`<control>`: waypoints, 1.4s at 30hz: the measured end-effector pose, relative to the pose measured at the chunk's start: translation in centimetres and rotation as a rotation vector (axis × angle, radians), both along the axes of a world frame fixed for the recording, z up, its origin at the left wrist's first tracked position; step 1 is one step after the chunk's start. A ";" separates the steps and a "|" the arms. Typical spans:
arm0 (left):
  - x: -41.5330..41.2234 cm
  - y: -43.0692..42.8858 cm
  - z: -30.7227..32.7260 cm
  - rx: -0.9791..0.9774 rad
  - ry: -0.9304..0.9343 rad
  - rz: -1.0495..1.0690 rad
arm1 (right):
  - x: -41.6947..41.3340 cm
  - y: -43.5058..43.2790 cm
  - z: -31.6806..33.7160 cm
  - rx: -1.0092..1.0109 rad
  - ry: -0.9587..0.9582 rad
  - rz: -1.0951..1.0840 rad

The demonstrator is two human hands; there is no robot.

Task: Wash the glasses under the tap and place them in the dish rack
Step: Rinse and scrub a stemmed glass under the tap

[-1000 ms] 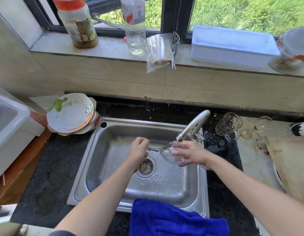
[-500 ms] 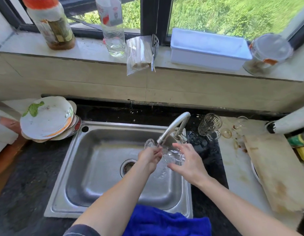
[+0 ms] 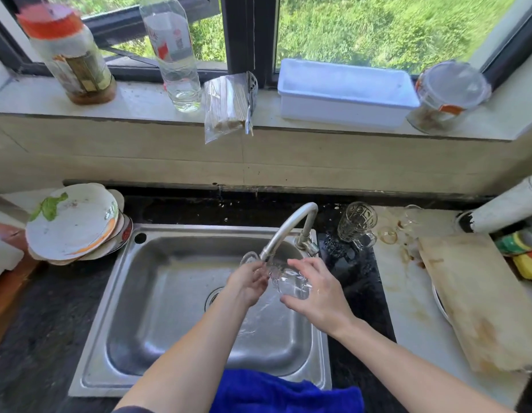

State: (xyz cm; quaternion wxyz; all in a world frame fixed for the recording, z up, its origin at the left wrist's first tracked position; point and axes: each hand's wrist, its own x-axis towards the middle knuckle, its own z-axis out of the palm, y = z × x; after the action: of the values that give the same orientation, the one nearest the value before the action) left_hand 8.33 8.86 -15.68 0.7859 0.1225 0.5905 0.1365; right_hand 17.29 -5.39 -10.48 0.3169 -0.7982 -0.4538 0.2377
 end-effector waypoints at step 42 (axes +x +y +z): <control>-1.8 0.7 5.5 0.388 -0.326 -0.677 | 1.5 0.4 -6.1 -0.273 0.632 -0.253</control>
State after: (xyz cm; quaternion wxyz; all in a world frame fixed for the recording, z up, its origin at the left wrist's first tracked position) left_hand 6.51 9.57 -10.20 0.8319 0.4320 0.3482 -0.0029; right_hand 18.83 -5.02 -16.61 0.3590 -0.7701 -0.1950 0.4899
